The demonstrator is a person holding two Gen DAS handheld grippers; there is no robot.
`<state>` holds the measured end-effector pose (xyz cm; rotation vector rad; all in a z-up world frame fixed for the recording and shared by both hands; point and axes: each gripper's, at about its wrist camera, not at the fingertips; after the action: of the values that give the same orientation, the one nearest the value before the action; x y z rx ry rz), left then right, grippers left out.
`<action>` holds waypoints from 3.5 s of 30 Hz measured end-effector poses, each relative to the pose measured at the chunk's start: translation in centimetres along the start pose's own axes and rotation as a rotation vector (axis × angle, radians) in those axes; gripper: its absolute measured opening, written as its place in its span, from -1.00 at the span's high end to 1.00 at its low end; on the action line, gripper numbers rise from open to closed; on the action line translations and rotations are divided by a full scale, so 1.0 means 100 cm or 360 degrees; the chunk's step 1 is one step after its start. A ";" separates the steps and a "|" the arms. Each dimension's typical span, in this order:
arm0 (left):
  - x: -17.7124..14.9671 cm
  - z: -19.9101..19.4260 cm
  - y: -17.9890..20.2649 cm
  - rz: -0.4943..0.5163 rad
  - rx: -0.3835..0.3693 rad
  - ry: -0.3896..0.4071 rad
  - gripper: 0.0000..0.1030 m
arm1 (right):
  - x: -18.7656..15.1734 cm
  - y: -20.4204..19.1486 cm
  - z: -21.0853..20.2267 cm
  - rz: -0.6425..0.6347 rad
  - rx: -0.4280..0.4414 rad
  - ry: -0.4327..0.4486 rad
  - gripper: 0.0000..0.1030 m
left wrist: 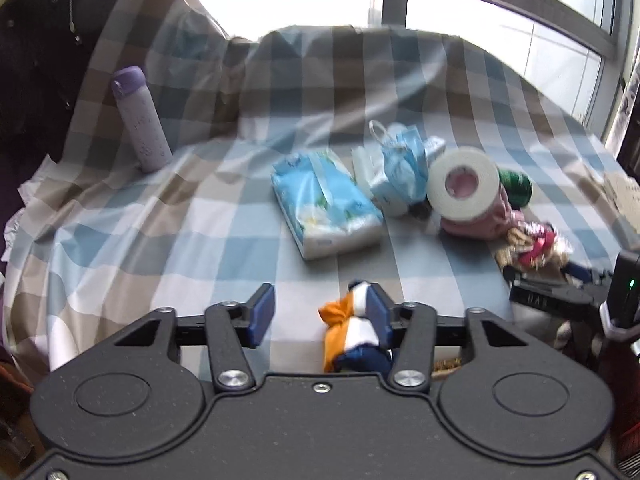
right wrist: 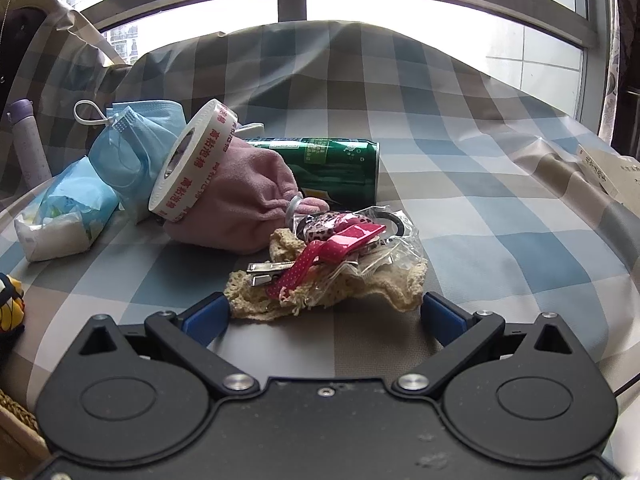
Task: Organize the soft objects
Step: 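Close the left gripper on the striped cloth bundle while the right gripper grasps the lace bag, then carry the striped bundle with the left tool while the right tool carries the lace bag to the basket, then open both grippers to drop the bundle and lace bag into the basket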
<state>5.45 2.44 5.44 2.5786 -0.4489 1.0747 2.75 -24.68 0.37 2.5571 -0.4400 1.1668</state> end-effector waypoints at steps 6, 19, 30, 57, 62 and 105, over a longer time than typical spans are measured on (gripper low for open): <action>-0.022 0.038 0.010 0.0041 0.0003 -0.0134 -0.54 | 0.000 -0.002 -0.001 -0.0021 -0.0015 -0.0018 -0.99; -0.025 0.073 0.001 -0.0090 -0.0100 -0.0236 0.20 | 0.018 -0.004 -0.012 -0.0120 -0.0084 0.0076 -0.99; -0.002 0.087 -0.006 -0.0088 -0.0125 -0.0232 0.20 | 0.026 -0.025 0.007 -0.0309 -0.0148 0.0022 -0.77; 0.083 -0.040 -0.002 0.0230 0.0024 0.0087 0.19 | 0.105 0.021 -0.078 0.0099 0.0072 -0.0027 -0.64; 0.059 -0.053 0.000 0.0139 -0.0050 0.0072 0.20 | 0.099 0.023 -0.127 0.0097 0.0164 0.0066 -0.64; -0.094 -0.020 0.042 -0.0055 -0.0047 -0.0395 0.04 | -0.017 -0.010 -0.191 -0.0100 0.0426 -0.0531 -0.68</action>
<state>-3.77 0.98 0.60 2.6938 -0.4717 0.7331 -10.82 -16.15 10.90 2.9893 -0.2875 0.8244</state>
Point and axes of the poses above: each gripper's, at about its wrist camera, not at the fingertips, and z roughly the way its jaws point, y to its right, x to its top, and after that the axes turned 12 degrees about -x, right-handed
